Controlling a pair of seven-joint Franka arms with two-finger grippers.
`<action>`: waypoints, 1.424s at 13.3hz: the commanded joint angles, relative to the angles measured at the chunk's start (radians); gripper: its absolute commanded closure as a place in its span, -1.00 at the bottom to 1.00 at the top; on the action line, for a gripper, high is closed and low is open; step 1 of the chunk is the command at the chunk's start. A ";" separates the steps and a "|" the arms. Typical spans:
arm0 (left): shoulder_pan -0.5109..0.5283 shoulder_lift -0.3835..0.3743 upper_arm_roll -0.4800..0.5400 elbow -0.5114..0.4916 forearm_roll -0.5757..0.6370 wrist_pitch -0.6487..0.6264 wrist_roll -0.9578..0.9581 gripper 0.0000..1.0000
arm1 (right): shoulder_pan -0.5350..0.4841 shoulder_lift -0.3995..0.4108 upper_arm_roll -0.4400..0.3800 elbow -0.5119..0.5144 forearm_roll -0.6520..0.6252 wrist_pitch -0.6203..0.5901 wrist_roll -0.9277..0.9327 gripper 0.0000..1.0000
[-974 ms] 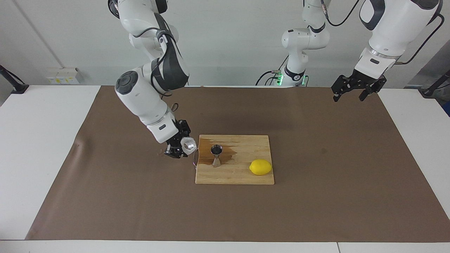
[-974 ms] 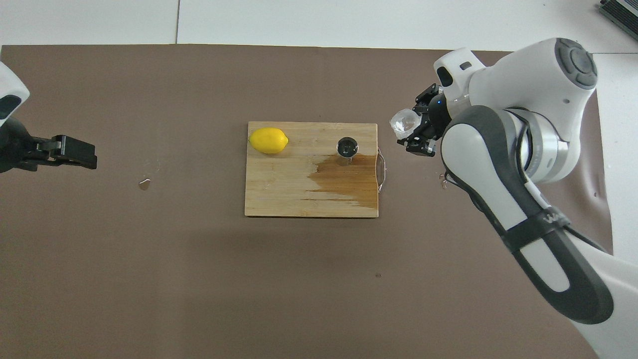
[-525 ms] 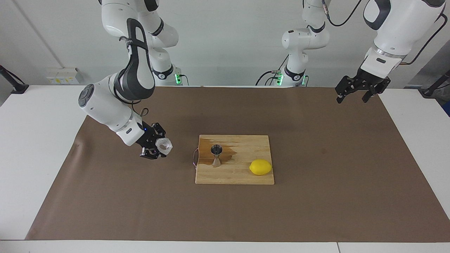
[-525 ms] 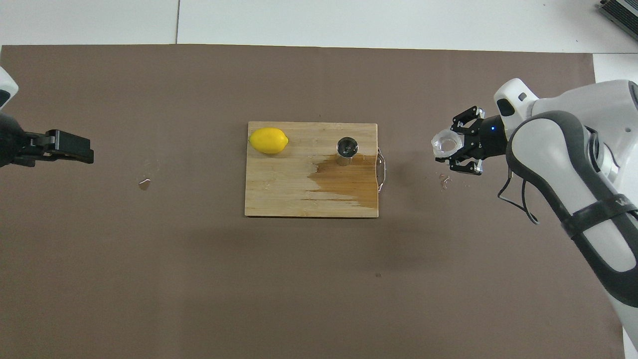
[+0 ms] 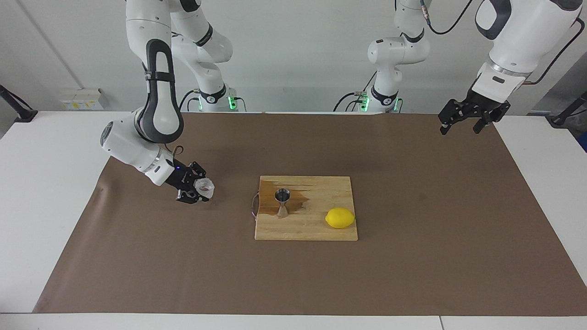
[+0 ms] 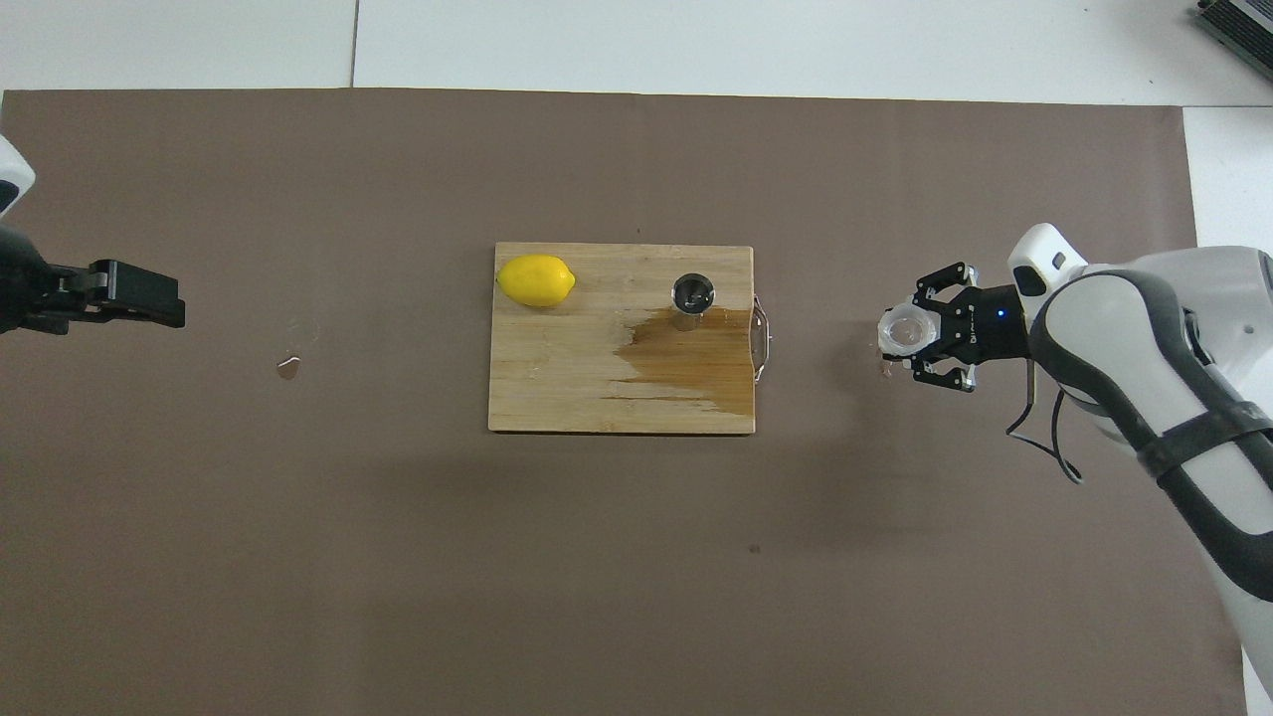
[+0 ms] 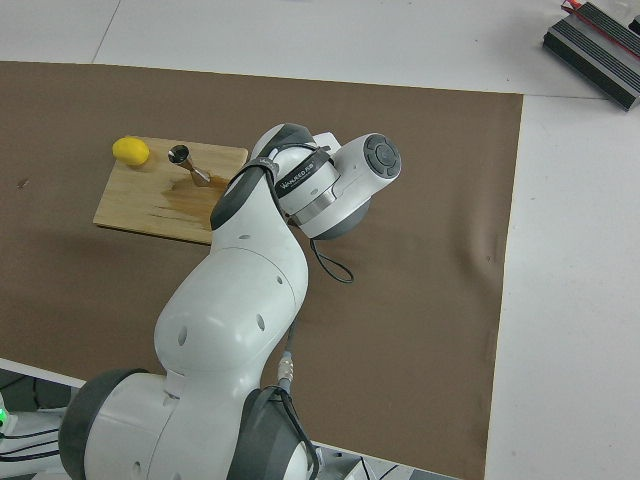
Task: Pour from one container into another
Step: 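Carry the white cup back to its starting spot with the right gripper, then lower the white cup onto the table and open the right gripper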
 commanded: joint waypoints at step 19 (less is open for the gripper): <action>0.011 -0.023 -0.006 -0.022 -0.009 -0.022 0.004 -1.00 | 0.087 -0.130 0.007 -0.004 -0.330 0.036 0.841 -1.00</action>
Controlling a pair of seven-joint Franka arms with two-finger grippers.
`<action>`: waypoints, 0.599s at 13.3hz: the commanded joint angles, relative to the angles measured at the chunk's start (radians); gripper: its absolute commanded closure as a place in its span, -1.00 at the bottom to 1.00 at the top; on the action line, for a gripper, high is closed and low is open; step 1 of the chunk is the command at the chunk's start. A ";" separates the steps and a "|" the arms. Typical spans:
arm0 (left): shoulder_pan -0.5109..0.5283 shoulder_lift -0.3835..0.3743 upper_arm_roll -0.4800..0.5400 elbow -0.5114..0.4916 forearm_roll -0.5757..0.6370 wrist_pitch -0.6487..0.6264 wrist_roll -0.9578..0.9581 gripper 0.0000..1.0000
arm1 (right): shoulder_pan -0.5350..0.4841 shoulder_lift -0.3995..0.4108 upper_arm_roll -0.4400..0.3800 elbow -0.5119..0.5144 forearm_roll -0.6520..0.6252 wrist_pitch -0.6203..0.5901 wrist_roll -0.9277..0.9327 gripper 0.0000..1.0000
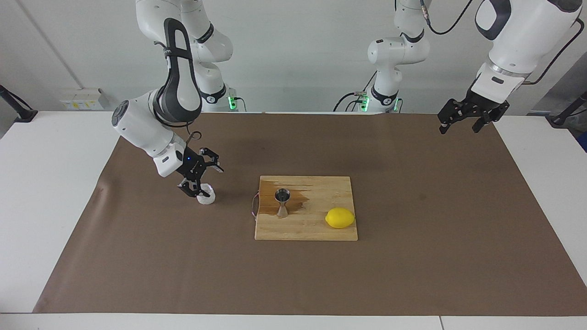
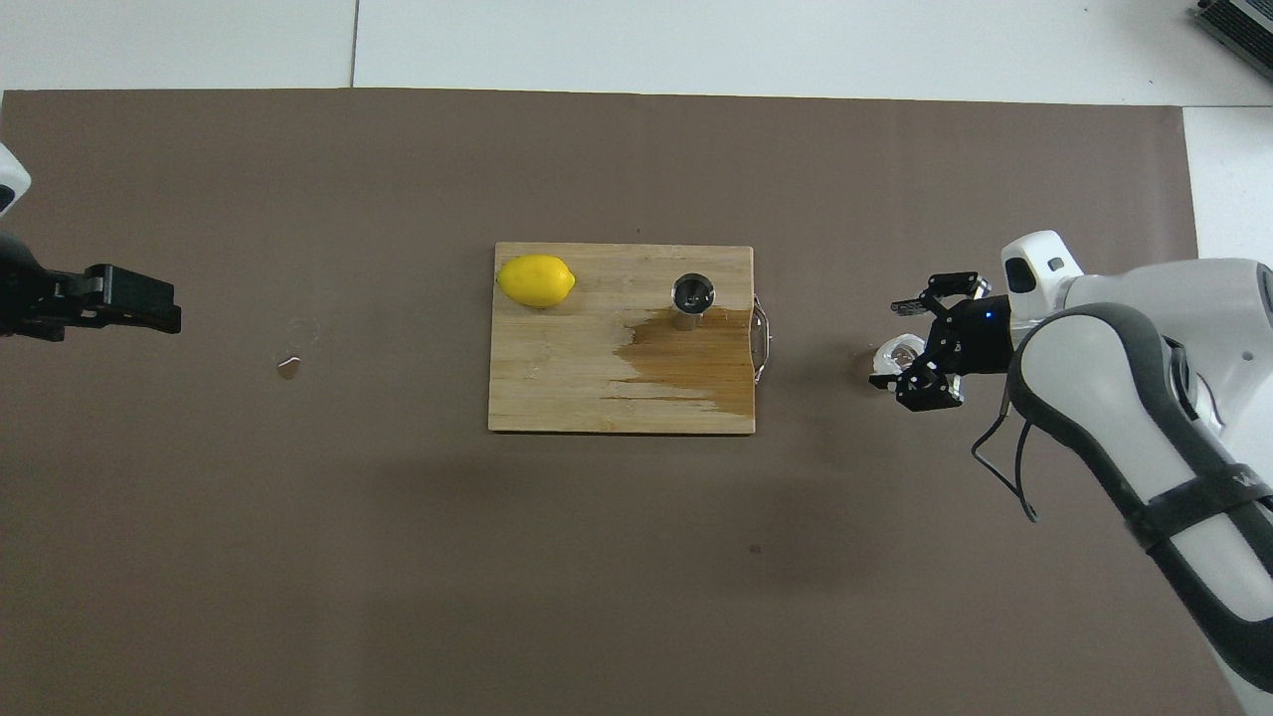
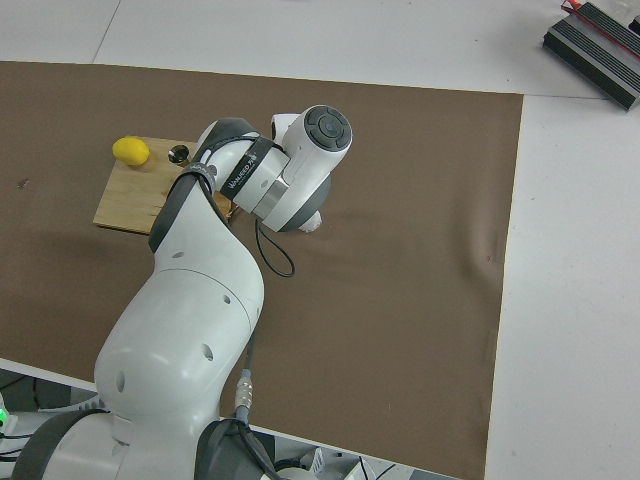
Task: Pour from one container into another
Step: 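Lower the white cup onto the table and open the right gripper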
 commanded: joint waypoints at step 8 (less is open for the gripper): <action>0.011 -0.023 -0.005 -0.022 -0.010 -0.008 0.004 -1.00 | -0.015 -0.055 0.001 0.152 -0.527 -0.272 0.870 -1.00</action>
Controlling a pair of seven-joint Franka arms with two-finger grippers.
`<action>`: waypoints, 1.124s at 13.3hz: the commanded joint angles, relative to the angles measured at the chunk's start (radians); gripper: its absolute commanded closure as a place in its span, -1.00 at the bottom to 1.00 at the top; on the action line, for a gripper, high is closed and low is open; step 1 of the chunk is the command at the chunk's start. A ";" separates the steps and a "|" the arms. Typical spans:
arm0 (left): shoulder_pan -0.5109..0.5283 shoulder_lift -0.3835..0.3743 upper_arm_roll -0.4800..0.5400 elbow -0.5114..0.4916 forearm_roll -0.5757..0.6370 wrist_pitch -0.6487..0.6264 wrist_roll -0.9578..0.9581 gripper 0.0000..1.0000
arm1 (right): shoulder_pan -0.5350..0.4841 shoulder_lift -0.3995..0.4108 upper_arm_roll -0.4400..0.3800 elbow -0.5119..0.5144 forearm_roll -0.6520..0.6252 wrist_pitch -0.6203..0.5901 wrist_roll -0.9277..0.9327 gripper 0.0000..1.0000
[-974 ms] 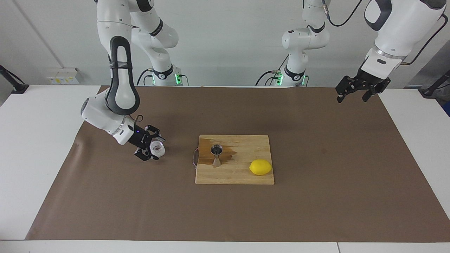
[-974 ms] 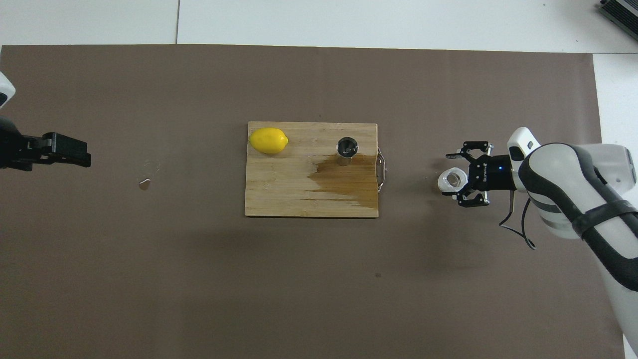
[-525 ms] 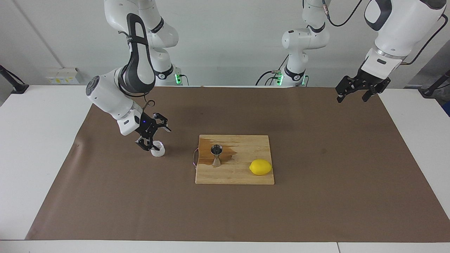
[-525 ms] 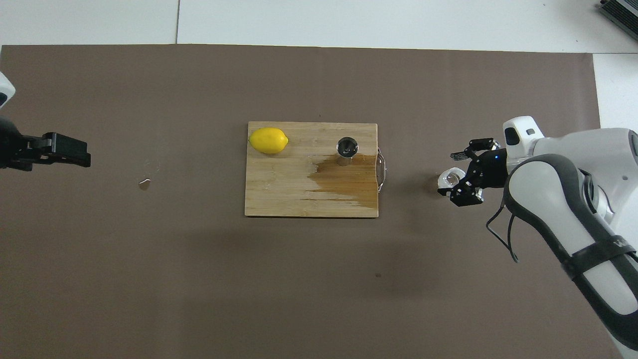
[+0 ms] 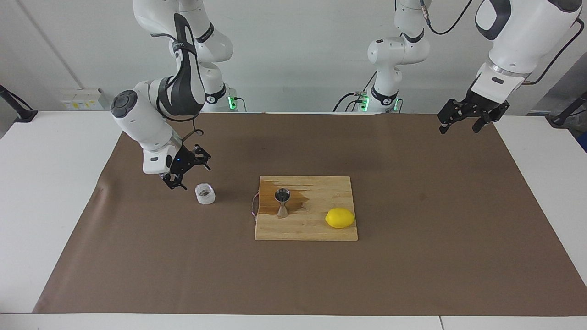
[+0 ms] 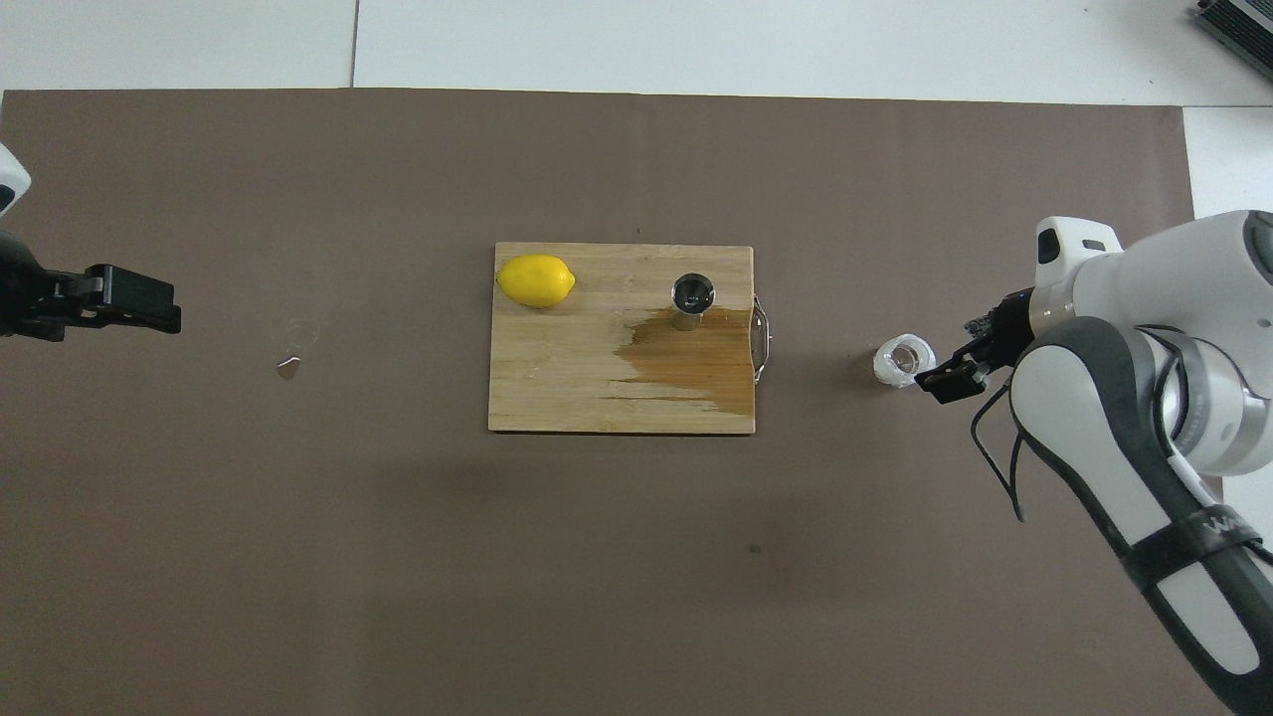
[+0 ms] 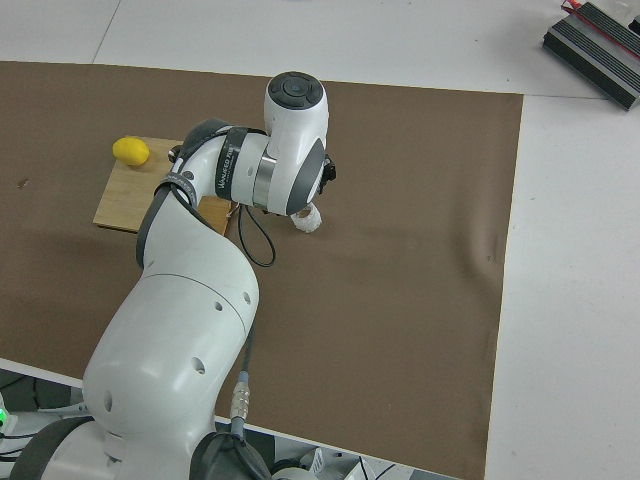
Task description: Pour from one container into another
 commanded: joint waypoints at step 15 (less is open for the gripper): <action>0.011 -0.023 -0.005 -0.022 -0.010 -0.008 0.004 -1.00 | -0.034 -0.058 0.001 0.473 -0.156 -0.522 0.704 -1.00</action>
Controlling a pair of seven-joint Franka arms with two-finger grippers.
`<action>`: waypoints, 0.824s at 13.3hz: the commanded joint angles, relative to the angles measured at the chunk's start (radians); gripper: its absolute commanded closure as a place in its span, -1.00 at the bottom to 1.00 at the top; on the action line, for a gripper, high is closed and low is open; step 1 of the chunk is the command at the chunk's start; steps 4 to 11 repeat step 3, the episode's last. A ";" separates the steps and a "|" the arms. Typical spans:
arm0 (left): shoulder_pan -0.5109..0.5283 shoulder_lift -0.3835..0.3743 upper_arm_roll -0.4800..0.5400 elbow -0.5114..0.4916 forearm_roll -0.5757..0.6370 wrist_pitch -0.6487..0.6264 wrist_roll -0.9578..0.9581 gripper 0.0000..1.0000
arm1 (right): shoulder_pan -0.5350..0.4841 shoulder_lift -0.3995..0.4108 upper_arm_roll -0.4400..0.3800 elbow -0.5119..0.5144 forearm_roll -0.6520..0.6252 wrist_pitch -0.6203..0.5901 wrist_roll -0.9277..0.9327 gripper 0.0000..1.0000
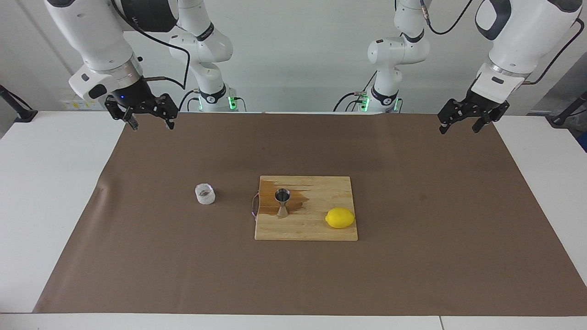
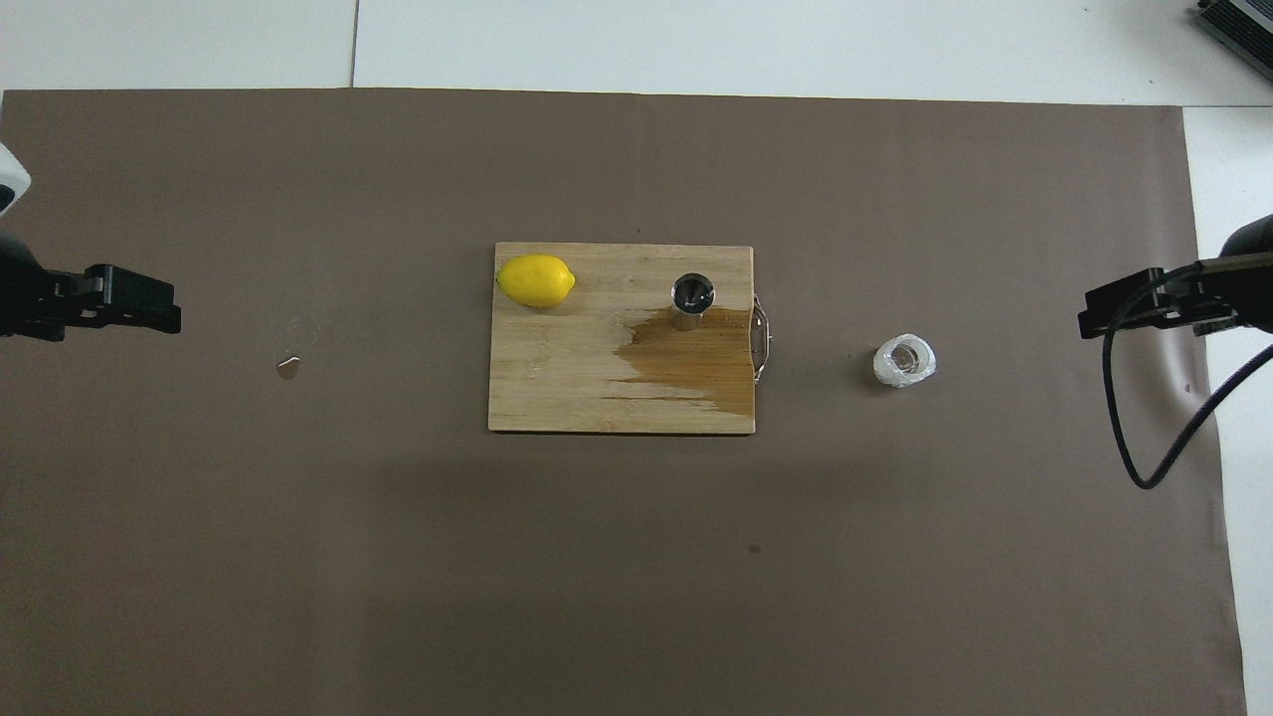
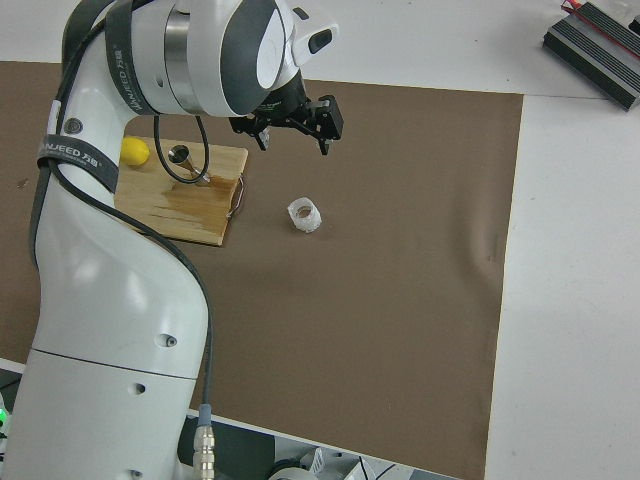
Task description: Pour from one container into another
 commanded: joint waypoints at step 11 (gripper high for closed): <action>0.011 -0.023 -0.005 -0.022 -0.009 -0.008 0.004 -1.00 | -0.029 -0.002 0.007 -0.003 -0.001 0.002 0.020 -1.00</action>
